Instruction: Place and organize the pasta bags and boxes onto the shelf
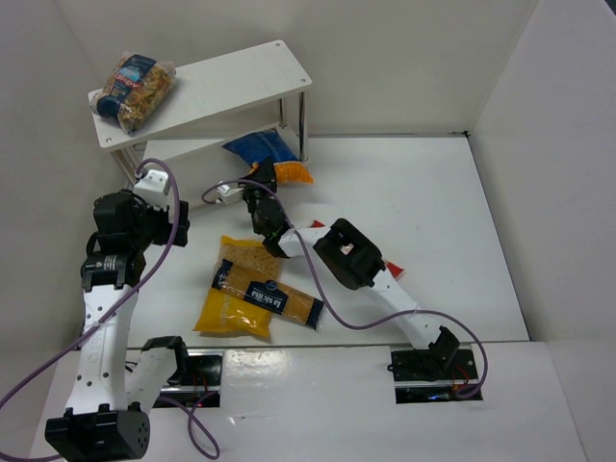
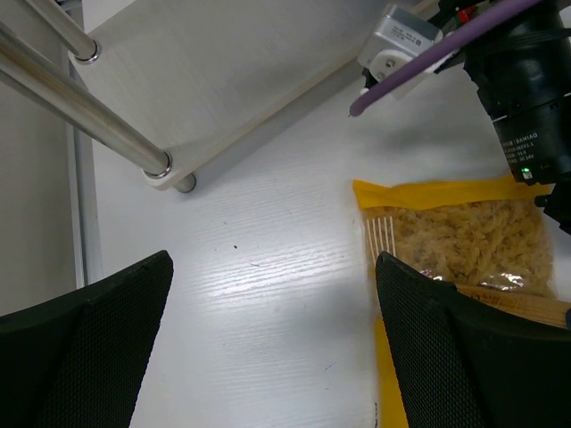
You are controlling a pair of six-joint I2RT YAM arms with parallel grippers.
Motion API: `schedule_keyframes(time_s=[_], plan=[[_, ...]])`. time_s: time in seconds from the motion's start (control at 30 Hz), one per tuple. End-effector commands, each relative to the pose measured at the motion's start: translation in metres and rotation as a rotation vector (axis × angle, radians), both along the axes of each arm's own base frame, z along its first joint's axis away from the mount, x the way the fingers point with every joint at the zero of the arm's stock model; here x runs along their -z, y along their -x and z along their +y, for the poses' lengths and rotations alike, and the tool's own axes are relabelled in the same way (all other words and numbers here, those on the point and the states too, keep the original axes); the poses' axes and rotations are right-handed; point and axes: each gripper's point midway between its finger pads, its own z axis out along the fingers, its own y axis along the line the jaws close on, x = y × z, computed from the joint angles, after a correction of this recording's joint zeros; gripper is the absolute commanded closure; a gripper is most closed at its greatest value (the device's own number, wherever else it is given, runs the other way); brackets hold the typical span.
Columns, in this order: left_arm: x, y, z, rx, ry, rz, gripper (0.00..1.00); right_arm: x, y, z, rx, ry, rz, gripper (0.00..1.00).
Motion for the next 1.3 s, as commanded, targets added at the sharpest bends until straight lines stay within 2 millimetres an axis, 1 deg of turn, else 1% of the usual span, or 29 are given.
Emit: schedule_keyframes(time_s=[0.0, 0.03, 0.07, 0.2, 0.23, 0.27, 0.37, 0.4, 0.43, 0.47, 0.5, 0.57, 0.6, 0.7, 0.73, 0.77, 0.8, 0.83, 0.87, 0.97, 1.0, 1.03, 1.07, 1.1, 1.13, 1.17, 1.2, 1.23, 1.27], plan=[[-0.001, -0.002, -0.004, 0.012, 0.027, -0.006, 0.00, -0.079, 0.007, -0.046, 0.054, -0.320, -0.267, 1.00], [-0.001, -0.002, -0.004, 0.012, 0.027, -0.006, 0.00, -0.078, 0.005, -0.045, 0.049, -0.324, -0.260, 1.00], [-0.001, -0.002, -0.004, 0.012, 0.027, -0.006, 0.00, -0.074, -0.002, -0.047, 0.060, -0.326, -0.243, 1.00], [-0.001, -0.002, -0.004, 0.012, 0.027, -0.006, 0.00, -0.070, -0.009, -0.043, 0.064, -0.342, -0.195, 1.00], [-0.001, -0.002, -0.004, 0.012, 0.027, -0.006, 0.00, -0.070, -0.010, -0.043, 0.058, -0.355, -0.194, 0.99], [-0.001, -0.002, -0.004, 0.012, 0.027, -0.006, 0.00, -0.070, -0.010, -0.043, 0.058, -0.355, -0.194, 0.94], [-0.001, -0.002, -0.004, 0.012, 0.027, -0.006, 0.00, -0.066, -0.013, -0.041, 0.051, -0.357, -0.147, 0.88], [-0.001, -0.002, -0.004, 0.012, 0.027, -0.006, 0.00, -0.063, -0.014, -0.041, 0.052, -0.364, -0.118, 0.81], [-0.001, -0.002, -0.004, 0.012, 0.027, -0.006, 0.00, -0.058, -0.015, -0.040, 0.050, -0.359, -0.103, 0.78], [-0.001, -0.002, -0.004, 0.012, 0.027, -0.006, 0.00, -0.058, -0.015, -0.041, 0.051, -0.350, -0.095, 0.73], [-0.001, -0.002, -0.006, 0.021, 0.031, -0.007, 0.00, -0.061, -0.015, -0.040, 0.047, -0.358, -0.091, 0.64], [-0.001, -0.002, -0.006, 0.021, 0.031, -0.007, 0.00, -0.051, -0.015, -0.041, 0.049, -0.337, -0.073, 0.52], [-0.001, -0.002, -0.006, 0.021, 0.031, -0.007, 0.00, -0.053, -0.014, -0.042, 0.049, -0.337, -0.073, 0.44], [-0.001, -0.002, -0.006, 0.021, 0.031, -0.007, 0.00, -0.050, -0.013, -0.043, 0.049, -0.338, -0.074, 0.36], [-0.001, -0.002, -0.006, 0.021, 0.031, -0.007, 0.00, -0.047, -0.012, -0.043, 0.049, -0.336, -0.072, 0.32], [-0.001, -0.002, -0.006, 0.021, 0.031, -0.007, 0.00, -0.047, -0.009, -0.039, 0.040, -0.336, -0.070, 0.32], [-0.001, -0.002, -0.006, 0.021, 0.031, -0.007, 0.00, -0.044, -0.009, -0.039, 0.041, -0.330, -0.064, 0.30], [-0.001, -0.002, -0.006, 0.021, 0.031, -0.007, 0.00, -0.049, -0.008, -0.040, 0.040, -0.336, -0.070, 0.29], [-0.001, -0.002, -0.006, 0.021, 0.031, -0.007, 0.00, -0.049, -0.004, -0.034, 0.026, -0.347, -0.067, 0.29], [-0.001, -0.002, -0.006, 0.021, 0.031, -0.007, 0.00, -0.041, -0.002, -0.028, 0.012, -0.340, -0.036, 0.24], [-0.001, -0.002, -0.006, 0.021, 0.031, -0.007, 0.00, -0.038, 0.003, -0.023, 0.000, -0.334, -0.020, 0.23], [-0.001, -0.002, -0.006, 0.021, 0.031, -0.007, 0.00, -0.041, 0.010, -0.016, -0.017, -0.338, -0.012, 0.22], [-0.001, -0.002, -0.006, 0.021, 0.031, -0.007, 0.00, -0.033, 0.011, -0.017, -0.017, -0.323, 0.009, 0.22], [-0.001, -0.002, -0.006, 0.021, 0.031, -0.007, 0.00, -0.027, 0.021, -0.005, -0.041, -0.311, 0.022, 0.22], [-0.001, -0.002, -0.006, 0.021, 0.031, -0.007, 0.00, -0.031, 0.027, -0.003, -0.051, -0.318, 0.018, 0.20], [-0.001, -0.002, -0.006, 0.021, 0.031, -0.007, 0.00, -0.030, 0.032, 0.000, -0.062, -0.320, 0.027, 0.19], [-0.001, -0.002, -0.006, 0.021, 0.031, -0.007, 0.00, -0.024, 0.039, 0.009, -0.081, -0.312, 0.045, 0.19], [-0.002, -0.002, -0.007, 0.029, 0.035, -0.007, 0.00, -0.027, 0.040, 0.008, -0.081, -0.313, 0.045, 0.18], [-0.004, 0.000, -0.007, 0.029, 0.034, -0.016, 0.00, -0.017, 0.045, 0.015, -0.094, -0.294, 0.073, 0.18]])
